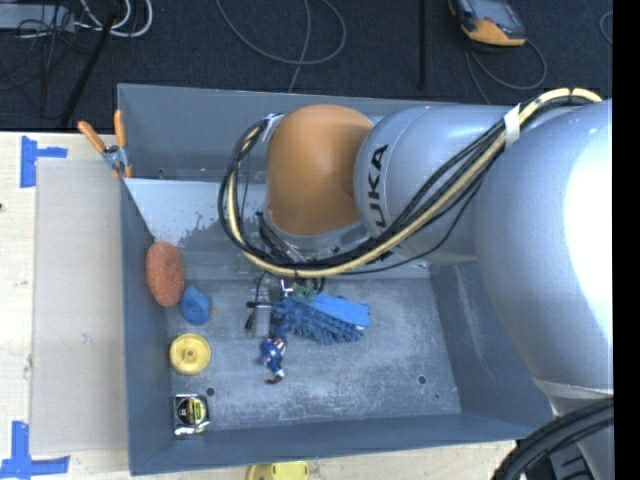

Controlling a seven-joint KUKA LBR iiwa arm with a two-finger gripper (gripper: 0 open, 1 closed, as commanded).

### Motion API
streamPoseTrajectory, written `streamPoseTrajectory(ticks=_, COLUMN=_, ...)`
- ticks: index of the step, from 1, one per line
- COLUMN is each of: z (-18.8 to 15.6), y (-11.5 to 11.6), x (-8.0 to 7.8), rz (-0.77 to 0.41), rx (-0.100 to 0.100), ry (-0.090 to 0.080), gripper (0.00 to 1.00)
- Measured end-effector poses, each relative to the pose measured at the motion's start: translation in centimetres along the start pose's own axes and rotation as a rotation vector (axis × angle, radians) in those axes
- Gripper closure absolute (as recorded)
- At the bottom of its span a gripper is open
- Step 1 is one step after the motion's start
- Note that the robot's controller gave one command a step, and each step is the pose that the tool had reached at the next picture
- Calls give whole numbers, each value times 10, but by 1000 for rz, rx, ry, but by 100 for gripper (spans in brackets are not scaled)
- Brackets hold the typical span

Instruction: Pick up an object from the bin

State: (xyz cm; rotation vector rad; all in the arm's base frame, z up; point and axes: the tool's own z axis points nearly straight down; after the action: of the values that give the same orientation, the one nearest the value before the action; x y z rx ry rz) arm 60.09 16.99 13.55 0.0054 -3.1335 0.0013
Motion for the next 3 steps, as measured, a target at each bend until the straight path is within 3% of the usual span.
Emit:
streamPoseTrajectory(ticks=1, z=-5, y=-1, x=-2, rz=4, rx=-1, ry=-7, gripper=0)
streamPoseTrajectory(ticks=2, z=18, y=-47, x=5, rz=112, rx=-2, ry=-8, gripper=0)
streamPoseTrajectory(ticks=3, z=14, y=-82, x=-11, rz=-55, rx=-1, ry=-8, gripper=0)
